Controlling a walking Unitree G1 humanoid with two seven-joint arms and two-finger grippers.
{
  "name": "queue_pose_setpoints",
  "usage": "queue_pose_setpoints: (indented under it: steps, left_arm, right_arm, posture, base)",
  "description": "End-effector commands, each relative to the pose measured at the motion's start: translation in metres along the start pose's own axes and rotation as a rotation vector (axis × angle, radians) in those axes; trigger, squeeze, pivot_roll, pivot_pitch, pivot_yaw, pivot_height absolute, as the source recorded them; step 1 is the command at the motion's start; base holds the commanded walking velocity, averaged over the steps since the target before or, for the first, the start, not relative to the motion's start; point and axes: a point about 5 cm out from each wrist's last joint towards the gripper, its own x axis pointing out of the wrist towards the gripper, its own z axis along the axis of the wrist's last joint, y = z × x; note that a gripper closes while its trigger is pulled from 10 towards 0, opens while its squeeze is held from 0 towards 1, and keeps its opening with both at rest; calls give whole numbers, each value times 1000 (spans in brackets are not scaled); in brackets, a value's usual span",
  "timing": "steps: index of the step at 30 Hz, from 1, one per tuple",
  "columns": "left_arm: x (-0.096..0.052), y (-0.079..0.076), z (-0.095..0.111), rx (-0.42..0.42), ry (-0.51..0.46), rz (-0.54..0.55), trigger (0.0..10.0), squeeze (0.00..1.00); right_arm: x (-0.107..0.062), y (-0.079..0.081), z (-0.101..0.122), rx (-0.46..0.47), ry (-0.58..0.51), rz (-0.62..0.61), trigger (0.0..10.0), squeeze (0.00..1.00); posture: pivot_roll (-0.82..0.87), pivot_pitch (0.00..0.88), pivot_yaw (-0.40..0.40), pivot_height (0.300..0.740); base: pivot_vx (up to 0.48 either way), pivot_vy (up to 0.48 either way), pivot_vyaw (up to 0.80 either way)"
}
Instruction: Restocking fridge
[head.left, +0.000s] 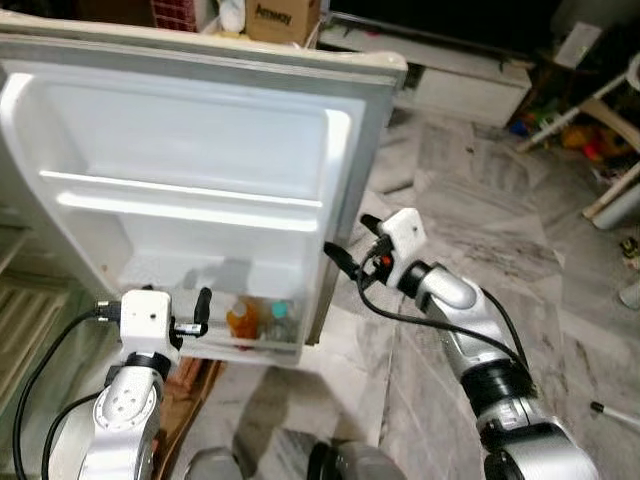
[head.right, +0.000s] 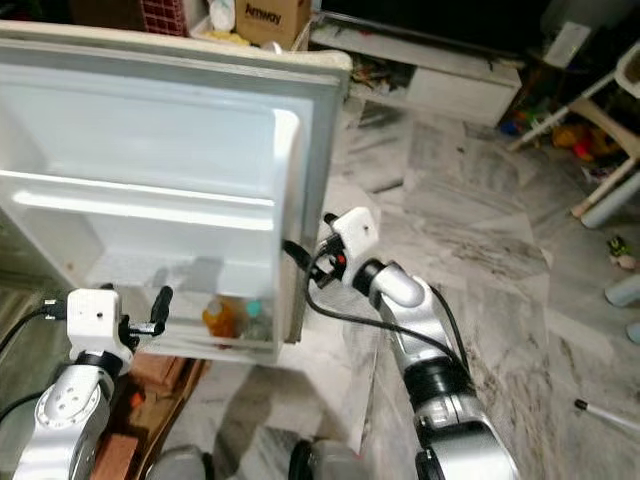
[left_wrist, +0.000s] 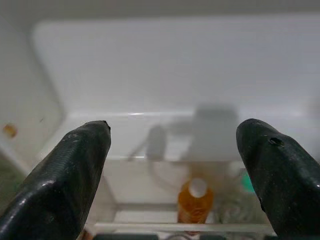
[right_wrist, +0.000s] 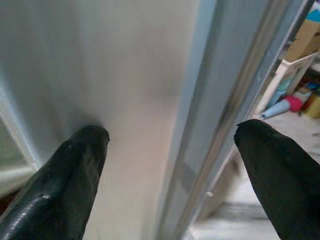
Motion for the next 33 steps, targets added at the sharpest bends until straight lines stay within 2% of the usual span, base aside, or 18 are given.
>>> queue_pose_setpoints:
  steps: [1,3,5,7,11,14,18,22,25,27,33]
  left_arm:
    - [-3,-1,-1,0,16,4,10000,0]
    - [-4,-2,0,1,21,-1,10000,0]
    - [-4,-2,0,2,23,-3,10000,0]
    - [-3,-4,1,5,26,-11,10000,0]
    - [-4,-5,2,6,26,-13,10000,0]
    - [-4,-5,2,6,28,-11,10000,0]
    - [-5,-4,2,4,33,-8,10000,0]
    - [-3,-9,4,14,24,-38,10000,0]
    - [-3,-12,6,5,17,-58,10000,0]
    - [-3,-15,4,-6,18,-73,10000,0]
    - [-1,-20,6,-16,9,-89,10000,0]
  right_arm:
    - [12,-3,13,-71,-22,-10,10000,0]
    - [16,-24,18,-128,26,-143,10000,0]
    - [16,-33,19,-144,56,-213,10000,0]
    - [15,-51,28,-103,45,-343,10000,0]
    - [16,-56,38,-99,-13,-373,10000,0]
    - [16,-54,37,-98,-31,-364,10000,0]
    - [9,-46,23,-93,-40,-346,10000,0]
    - [-10,-30,-1,-54,-52,-344,10000,0]
    - [-19,-22,-10,-25,-58,-356,10000,0]
    - [-31,-9,-22,-1,-58,-377,10000,0]
    - [-44,10,-32,51,-56,-409,10000,0]
  posture:
    - [188,87,-117,740]
    - [193,92,-115,740]
    - [194,94,-116,740]
    - [198,99,-116,740]
    - [200,104,-117,740]
    - [201,106,-118,740]
    - [195,108,-117,740]
    - [170,115,-110,740]
    - [161,116,-108,740]
    - [146,111,-102,740]
    - [123,96,-77,740]
  base:
    - [0,0,0]
    - [0,0,0]
    - [0,0,0]
    - [0,0,0]
    - [0,0,0]
    - [0,0,0]
    - [0,0,0]
    - [0,0,0]
    - [0,0,0]
    - [0,0,-800]
    - [0,-187,-800]
